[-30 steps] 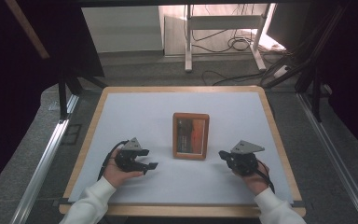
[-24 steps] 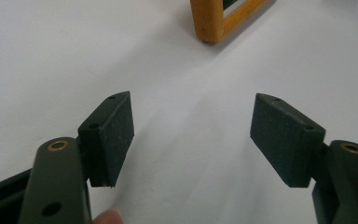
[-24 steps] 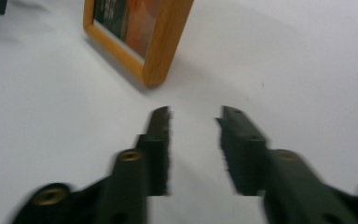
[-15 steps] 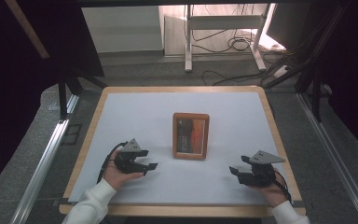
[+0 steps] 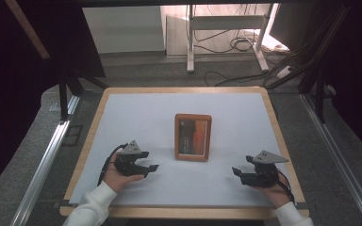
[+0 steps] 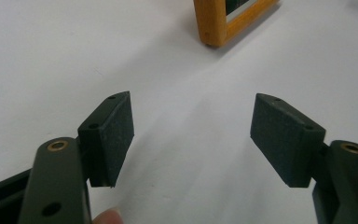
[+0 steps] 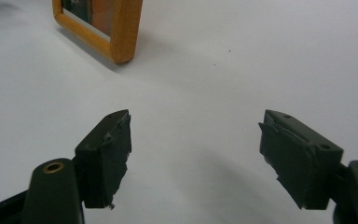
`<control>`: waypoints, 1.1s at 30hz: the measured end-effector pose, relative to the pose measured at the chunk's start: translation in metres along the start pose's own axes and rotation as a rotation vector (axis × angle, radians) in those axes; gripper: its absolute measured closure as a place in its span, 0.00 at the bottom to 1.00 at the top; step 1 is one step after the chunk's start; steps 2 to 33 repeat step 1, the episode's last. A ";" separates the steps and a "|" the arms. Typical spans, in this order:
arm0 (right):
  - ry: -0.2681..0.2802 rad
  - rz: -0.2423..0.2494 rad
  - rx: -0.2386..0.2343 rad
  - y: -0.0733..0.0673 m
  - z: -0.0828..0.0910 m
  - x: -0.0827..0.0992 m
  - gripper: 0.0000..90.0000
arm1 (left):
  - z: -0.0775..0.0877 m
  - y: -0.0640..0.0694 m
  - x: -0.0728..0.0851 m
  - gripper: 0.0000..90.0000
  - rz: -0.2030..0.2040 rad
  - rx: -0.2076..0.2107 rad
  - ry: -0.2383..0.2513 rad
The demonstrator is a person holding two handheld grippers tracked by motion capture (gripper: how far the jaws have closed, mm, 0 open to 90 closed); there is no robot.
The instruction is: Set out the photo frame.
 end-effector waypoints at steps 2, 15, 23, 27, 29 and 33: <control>0.000 -0.004 -0.002 0.000 0.000 0.000 0.26 | 0.000 0.000 0.000 0.33 0.000 -0.002 0.002; 0.000 -0.004 -0.002 0.000 0.000 0.000 0.26 | 0.000 0.000 0.000 0.33 0.000 -0.002 0.002; 0.000 -0.004 -0.002 0.000 0.000 0.000 0.26 | 0.000 0.000 0.000 0.33 0.000 -0.002 0.002; 0.000 -0.004 -0.002 0.000 0.000 0.000 0.26 | 0.000 0.000 0.000 0.33 0.000 -0.002 0.002; 0.000 -0.004 -0.002 0.000 0.000 0.000 0.26 | 0.000 0.000 0.000 0.33 0.000 -0.002 0.002; 0.000 -0.004 -0.002 0.000 0.000 0.000 0.26 | 0.000 0.000 0.000 0.33 0.000 -0.002 0.002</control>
Point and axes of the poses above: each handheld gripper's, and its own axes: z roughly backward along the jaws, x roughly out of its underside, y roughly to its right, the point moved 8 cm from there along -z, roughly forward along the jaws, and after that the axes turned 14 degrees about x, right-handed, at the moved point
